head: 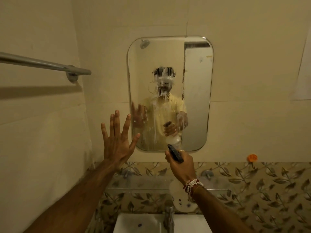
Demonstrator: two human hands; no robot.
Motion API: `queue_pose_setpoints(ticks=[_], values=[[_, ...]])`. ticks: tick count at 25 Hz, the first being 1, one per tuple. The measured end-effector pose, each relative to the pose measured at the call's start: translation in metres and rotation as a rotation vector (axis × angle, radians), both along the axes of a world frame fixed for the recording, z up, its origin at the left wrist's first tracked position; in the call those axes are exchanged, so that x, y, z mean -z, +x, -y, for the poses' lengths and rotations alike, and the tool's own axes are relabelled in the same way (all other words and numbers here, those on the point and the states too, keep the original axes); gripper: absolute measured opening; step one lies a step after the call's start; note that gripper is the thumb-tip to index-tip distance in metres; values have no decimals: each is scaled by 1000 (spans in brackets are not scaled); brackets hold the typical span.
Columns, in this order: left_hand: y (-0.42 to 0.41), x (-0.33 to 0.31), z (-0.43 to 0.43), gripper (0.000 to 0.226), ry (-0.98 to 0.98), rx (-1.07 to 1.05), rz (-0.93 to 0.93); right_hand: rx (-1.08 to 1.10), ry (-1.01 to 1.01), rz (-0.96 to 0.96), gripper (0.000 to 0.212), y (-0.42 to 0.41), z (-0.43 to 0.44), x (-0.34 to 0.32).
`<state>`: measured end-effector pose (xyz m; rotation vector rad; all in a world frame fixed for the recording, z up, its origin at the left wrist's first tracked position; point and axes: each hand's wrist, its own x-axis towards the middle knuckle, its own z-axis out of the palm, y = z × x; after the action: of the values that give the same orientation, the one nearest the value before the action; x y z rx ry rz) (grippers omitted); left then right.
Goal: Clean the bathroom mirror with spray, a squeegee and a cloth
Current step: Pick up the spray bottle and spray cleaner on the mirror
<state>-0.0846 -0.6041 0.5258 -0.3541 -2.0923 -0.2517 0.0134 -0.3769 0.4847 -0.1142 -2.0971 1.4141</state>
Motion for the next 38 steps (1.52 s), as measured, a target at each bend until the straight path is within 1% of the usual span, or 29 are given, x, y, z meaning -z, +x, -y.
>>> queue_pose_setpoints(ticks=[2,4,7,12,17,21,27,30,33,35,38], values=[[1,5,-9,81,-3,16,13,14,16,-2,29,3,-6,4],[1,11,-18,81,-7,33,20,51,-24,11,27,5,-13,9],[0,15,-28,82,-14,55,31,140,-40,33,30,9,-27,16],[2,15,-50,82,-29,97,69,189,-65,28,27,16,-55,24],[5,16,-72,84,-41,131,72,348,-116,24,29,21,-86,24],[4,4,-83,86,-41,149,60,310,-84,-8,25,19,-97,-2],[2,-34,-93,84,-6,179,-47,364,-88,-142,27,10,-97,-81],[3,-44,-90,86,-3,164,-40,269,-27,-148,24,9,-83,-106],[6,-42,-84,87,-7,136,-30,176,24,-129,26,6,-58,-114],[6,-38,-78,84,-7,135,-44,171,16,-136,32,4,-41,-111],[3,-37,-67,84,-4,120,-33,144,8,-153,34,0,-27,-107]])
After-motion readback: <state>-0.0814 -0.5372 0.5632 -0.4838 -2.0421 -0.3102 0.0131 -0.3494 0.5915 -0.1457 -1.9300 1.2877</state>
